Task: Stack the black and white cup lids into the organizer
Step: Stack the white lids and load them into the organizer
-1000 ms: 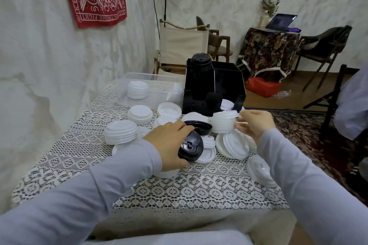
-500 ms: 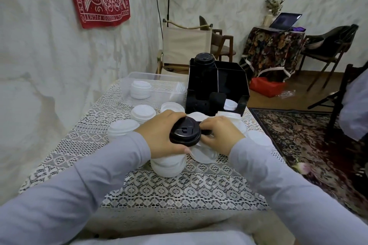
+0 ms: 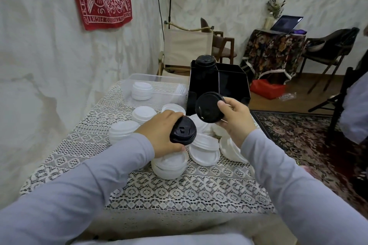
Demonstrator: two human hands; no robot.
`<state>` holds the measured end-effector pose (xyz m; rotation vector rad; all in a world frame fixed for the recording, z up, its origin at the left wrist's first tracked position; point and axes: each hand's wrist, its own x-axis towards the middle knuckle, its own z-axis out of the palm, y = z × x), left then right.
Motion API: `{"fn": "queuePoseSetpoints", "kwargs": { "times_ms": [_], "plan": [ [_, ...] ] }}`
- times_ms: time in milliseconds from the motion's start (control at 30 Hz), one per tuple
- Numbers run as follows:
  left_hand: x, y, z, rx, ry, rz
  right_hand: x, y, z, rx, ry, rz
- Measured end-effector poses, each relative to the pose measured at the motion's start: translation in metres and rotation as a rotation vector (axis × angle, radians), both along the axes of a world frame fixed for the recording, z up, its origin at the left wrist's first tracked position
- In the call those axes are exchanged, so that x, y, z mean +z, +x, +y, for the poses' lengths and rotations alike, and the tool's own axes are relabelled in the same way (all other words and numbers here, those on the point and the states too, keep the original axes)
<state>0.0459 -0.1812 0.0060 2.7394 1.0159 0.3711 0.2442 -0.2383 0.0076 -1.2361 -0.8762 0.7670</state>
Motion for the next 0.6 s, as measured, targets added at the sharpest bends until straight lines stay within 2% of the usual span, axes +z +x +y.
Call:
{"fn": "queuePoseSetpoints", "kwargs": {
  "times_ms": [133, 200, 367, 600],
  "plan": [
    [-0.002, 0.004, 0.003, 0.031, 0.01, 0.028, 0.005, -0.003, -0.006, 0.088, -0.026, 0.263],
    [-0.002, 0.007, 0.004, 0.042, 0.011, 0.017, 0.005, -0.005, -0.007, 0.134, -0.046, 0.336],
    [-0.002, 0.011, 0.002, 0.052, -0.002, -0.036, 0.003, -0.013, -0.008, 0.164, -0.091, 0.379],
    [-0.002, 0.014, 0.0, 0.051, -0.004, -0.093, -0.001, -0.018, -0.004, 0.081, -0.21, 0.322]
  ]
}}
